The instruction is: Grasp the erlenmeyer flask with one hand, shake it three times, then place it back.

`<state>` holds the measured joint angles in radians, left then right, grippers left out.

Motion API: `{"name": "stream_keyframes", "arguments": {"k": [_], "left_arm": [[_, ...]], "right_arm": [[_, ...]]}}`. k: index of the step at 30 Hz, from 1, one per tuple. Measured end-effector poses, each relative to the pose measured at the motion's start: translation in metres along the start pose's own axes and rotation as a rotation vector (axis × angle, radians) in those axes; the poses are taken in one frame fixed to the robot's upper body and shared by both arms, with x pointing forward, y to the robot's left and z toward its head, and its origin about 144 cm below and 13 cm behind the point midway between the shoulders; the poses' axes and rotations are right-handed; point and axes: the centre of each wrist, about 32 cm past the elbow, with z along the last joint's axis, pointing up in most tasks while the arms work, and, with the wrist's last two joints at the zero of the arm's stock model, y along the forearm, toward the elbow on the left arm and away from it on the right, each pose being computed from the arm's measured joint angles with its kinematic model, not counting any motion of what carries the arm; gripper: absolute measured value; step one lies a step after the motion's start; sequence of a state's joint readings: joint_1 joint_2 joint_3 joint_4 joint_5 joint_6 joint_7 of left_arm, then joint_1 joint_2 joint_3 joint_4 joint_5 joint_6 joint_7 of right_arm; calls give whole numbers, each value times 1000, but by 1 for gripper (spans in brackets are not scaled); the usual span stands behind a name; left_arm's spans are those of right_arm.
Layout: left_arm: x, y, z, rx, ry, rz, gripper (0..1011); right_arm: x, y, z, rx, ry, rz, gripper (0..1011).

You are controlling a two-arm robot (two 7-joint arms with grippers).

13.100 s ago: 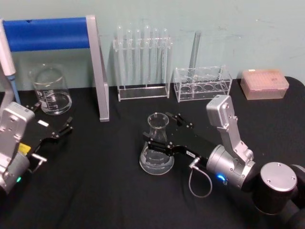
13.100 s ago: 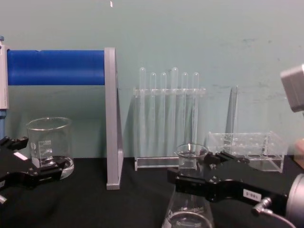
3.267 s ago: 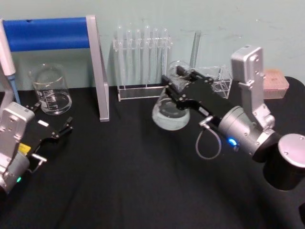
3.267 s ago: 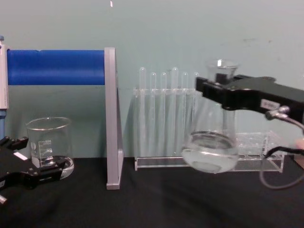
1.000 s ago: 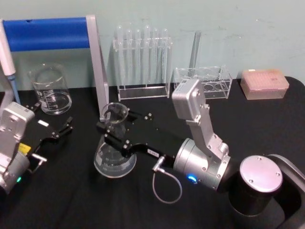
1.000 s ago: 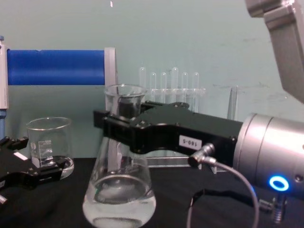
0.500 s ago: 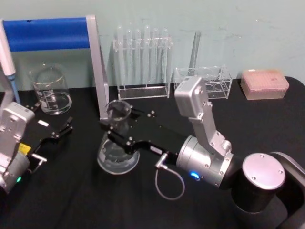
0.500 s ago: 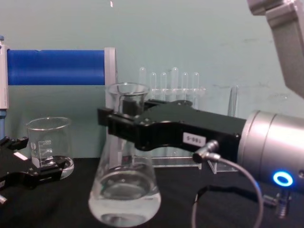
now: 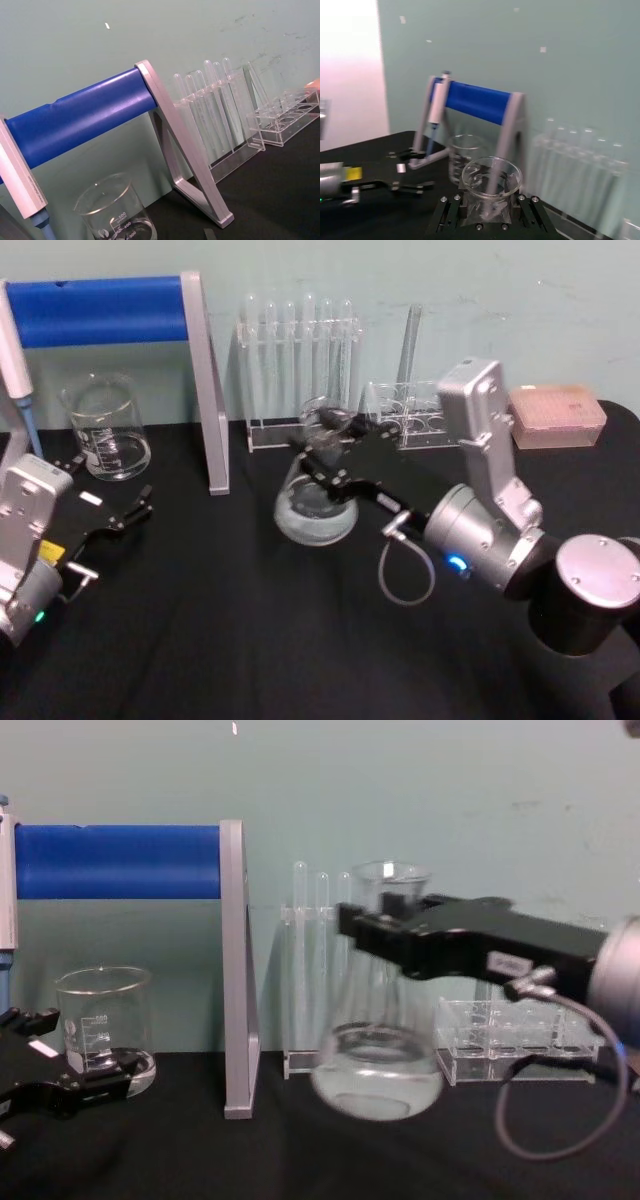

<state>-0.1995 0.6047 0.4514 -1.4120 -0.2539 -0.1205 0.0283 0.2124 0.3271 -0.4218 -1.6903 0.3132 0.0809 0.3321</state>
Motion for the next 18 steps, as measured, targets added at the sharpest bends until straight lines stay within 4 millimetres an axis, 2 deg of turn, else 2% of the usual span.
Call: {"name": "stream_keyframes", "arguments": {"k": [18], "left_arm": [[0,0,0,0,0,0,1001]], "right_arm": [[46,-29,-2,-4,-14,-259,450]]}}
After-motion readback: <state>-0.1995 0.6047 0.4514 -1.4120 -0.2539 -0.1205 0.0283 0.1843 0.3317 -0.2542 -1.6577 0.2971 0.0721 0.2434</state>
